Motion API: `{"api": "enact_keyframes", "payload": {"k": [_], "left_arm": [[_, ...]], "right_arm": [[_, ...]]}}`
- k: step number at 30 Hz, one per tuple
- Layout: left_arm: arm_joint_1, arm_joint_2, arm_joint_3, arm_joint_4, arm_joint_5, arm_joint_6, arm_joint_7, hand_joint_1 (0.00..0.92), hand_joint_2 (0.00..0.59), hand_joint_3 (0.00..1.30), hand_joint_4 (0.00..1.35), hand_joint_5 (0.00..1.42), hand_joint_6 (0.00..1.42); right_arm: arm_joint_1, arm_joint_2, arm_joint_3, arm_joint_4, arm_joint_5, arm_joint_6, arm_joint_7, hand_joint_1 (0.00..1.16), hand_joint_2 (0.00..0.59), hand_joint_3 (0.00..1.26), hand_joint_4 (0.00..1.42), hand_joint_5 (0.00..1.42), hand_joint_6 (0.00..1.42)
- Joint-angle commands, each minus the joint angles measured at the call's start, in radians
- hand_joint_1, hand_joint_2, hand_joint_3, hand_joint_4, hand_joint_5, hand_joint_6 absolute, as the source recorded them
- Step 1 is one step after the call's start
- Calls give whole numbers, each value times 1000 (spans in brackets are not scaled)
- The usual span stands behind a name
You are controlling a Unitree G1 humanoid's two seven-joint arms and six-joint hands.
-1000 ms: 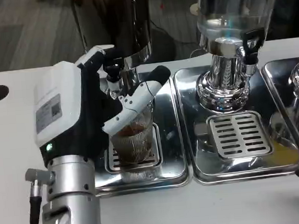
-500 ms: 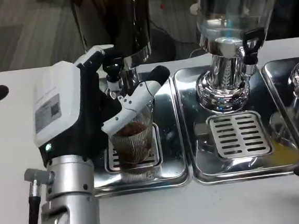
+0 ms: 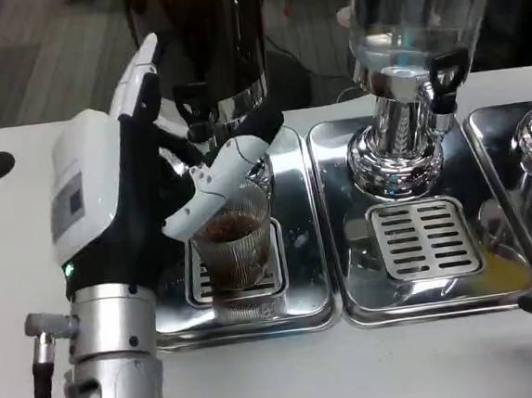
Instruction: Grasp the cup under the faucet to collect the drink, then remove the cup.
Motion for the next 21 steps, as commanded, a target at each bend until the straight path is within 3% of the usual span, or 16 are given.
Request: {"api": "enact_keyframes", "payload": {"k": [1,7,10,15,21], "left_arm": [[24,33,-10,-22,99,6,3,0,30,192,99,405,712],[68,92,-10,-49,220,39,-83,0,24,236,140,294,556],[107,117,-6,-79,262,55,-143,0,19,237,133,261,526],[245,146,17,-161,294,33,-153,0,21,237,131,252,520],[439,156,74,-251,271,-33,-97,0,24,230,116,241,512]], "right_arm": [[-2,0,9,-12,13,10,9,474,326,119,0,24,0],[-14,-3,30,-15,85,52,41,482,306,137,12,46,0],[-28,-7,45,-15,171,97,86,516,236,157,48,79,8],[-53,-6,43,-41,264,173,144,587,160,168,76,97,56],[-83,4,43,-104,315,275,188,608,131,158,96,97,64]]}}
